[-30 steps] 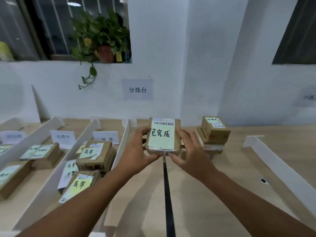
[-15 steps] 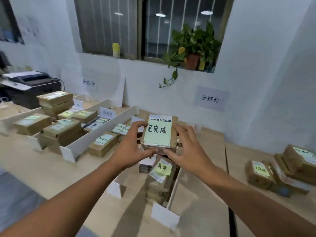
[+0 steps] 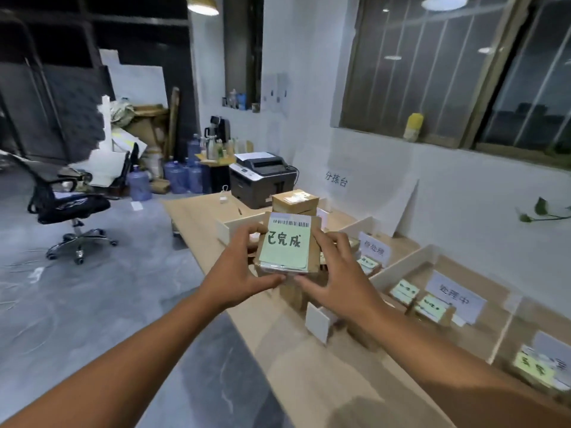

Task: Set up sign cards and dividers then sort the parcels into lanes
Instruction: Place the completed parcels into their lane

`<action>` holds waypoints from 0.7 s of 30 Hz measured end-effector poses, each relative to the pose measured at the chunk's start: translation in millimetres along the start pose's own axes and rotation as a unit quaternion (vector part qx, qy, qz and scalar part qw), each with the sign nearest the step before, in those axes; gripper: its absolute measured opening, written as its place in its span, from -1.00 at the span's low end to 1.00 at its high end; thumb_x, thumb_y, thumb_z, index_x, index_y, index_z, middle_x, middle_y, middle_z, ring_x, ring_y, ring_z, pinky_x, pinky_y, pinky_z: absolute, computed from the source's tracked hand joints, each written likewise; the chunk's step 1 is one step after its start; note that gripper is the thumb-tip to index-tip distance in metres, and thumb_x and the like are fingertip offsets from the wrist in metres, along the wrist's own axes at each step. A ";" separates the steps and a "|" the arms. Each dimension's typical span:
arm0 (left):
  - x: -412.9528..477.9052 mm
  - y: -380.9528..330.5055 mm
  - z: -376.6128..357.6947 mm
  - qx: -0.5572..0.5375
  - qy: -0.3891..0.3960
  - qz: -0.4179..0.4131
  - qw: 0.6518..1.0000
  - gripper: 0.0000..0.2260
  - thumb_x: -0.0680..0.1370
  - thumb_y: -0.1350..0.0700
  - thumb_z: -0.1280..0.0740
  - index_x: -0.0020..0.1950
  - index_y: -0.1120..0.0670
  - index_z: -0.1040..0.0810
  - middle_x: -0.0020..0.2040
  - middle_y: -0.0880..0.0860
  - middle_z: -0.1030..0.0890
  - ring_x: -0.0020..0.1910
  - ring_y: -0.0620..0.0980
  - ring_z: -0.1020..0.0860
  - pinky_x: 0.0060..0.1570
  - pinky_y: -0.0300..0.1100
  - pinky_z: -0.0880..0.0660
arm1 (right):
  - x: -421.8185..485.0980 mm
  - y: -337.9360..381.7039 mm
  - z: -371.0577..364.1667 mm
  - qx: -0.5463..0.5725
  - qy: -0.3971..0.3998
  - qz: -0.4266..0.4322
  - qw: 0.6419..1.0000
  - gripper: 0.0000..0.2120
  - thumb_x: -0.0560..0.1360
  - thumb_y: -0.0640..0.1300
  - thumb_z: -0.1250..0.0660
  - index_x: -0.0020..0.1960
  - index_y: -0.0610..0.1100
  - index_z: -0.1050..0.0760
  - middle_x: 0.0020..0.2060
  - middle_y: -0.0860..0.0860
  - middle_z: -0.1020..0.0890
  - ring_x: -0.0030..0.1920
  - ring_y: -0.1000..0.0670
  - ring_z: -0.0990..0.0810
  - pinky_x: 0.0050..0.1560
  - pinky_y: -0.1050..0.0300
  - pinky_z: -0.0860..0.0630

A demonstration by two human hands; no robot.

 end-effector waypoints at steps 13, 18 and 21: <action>114.7 230.6 87.8 0.054 -0.006 0.091 0.994 -0.21 0.33 -0.06 -0.66 0.34 -0.36 -0.22 0.37 -0.24 -0.48 0.28 -0.35 -0.46 0.05 -0.35 -0.58 | 190.8 -69.6 -216.0 0.073 0.050 0.023 0.996 -0.13 0.44 0.04 -0.56 0.61 0.05 -0.17 0.30 0.09 -0.33 0.40 0.43 -0.22 0.15 0.59 -0.36; 192.7 311.6 69.6 0.039 0.020 0.094 0.995 -0.24 0.35 -0.07 -0.65 0.34 -0.33 -0.23 0.39 -0.23 -0.44 0.32 -0.26 -0.47 0.08 -0.34 -0.57 | 259.4 -143.4 -271.6 0.074 0.061 -0.021 0.995 -0.12 0.43 0.15 -0.53 0.59 0.11 -0.13 0.30 0.18 -0.26 0.36 0.48 -0.18 0.09 0.67 -0.29; 257.7 362.5 61.9 0.025 0.056 0.103 0.993 -0.24 0.33 -0.11 -0.64 0.37 -0.29 -0.24 0.38 -0.23 -0.45 0.32 -0.19 -0.51 0.15 -0.19 -0.60 | 308.0 -190.3 -299.6 0.083 0.065 -0.053 0.993 -0.13 0.44 0.25 -0.48 0.59 0.22 -0.06 0.28 0.27 -0.23 0.34 0.43 -0.26 0.11 0.59 -0.37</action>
Point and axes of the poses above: each hand's wrist, its own x-axis towards the middle knuckle, its own z-axis out of the back of the hand, y = z × x, the point moved 1 cm from there along x, towards the middle knuckle
